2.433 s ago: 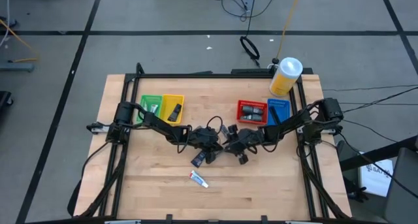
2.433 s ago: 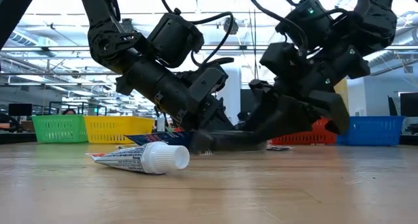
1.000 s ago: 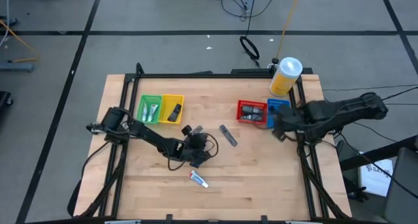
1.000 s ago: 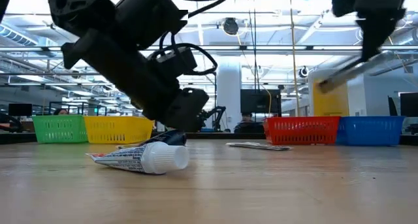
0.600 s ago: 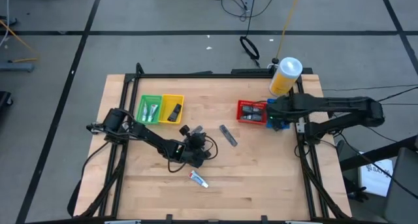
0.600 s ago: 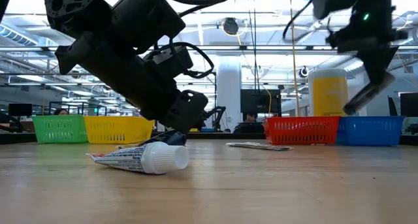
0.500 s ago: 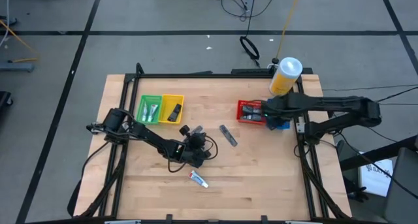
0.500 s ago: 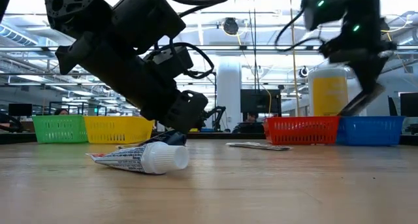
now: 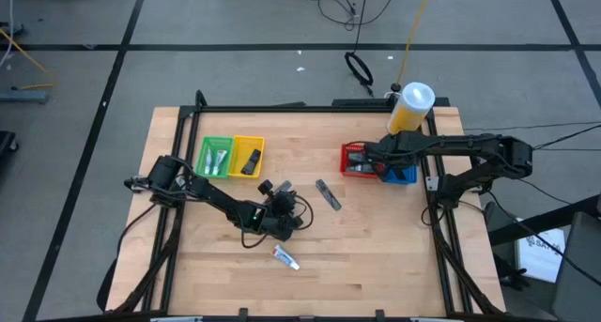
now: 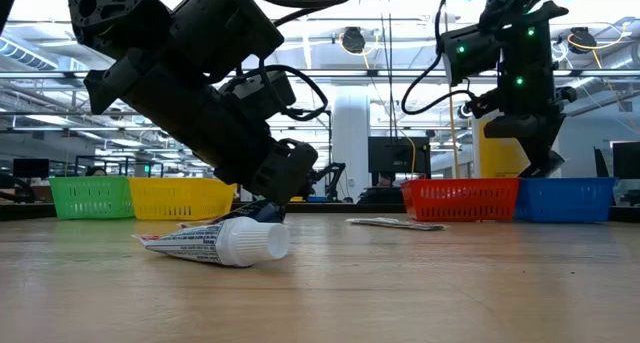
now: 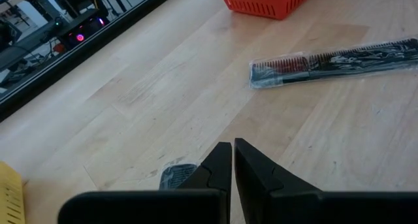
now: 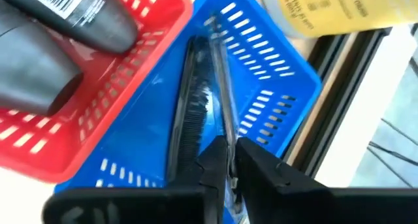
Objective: Pick & Place Travel size toiletries
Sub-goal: Put the comb into the blue bin, then put the toothpaste into the green bin
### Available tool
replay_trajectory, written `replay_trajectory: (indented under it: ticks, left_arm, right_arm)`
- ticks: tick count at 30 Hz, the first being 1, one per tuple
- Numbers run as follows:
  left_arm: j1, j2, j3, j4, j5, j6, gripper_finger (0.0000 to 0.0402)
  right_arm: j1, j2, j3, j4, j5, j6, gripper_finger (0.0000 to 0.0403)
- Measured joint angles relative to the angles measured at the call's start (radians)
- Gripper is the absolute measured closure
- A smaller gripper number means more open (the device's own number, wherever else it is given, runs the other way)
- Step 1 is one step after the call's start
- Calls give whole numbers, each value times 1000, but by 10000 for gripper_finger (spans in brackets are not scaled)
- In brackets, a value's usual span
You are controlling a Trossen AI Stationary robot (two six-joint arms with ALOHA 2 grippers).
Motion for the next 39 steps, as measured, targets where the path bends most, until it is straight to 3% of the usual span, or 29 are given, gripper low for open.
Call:
replay_trajectory:
  ticks: [14,19,24,31,39]
  left_arm:
    - [0,0,0,0,0,0,380]
    - [0,0,0,-1,0,0,380]
    - [0,0,1,0,0,0,380]
    - [0,0,1,0,1,-1,380]
    - [0,0,1,3,2,-4,380]
  right_arm:
    - [2,-7,-78,42,4,-59,259]
    - [3,-85,-76,59,3,-124,228]
    - [45,-208,-76,143,-4,-128,224]
    - [246,-301,-77,526,-70,-255,237]
    - [504,-213,-293,1340,-85,-537,243]
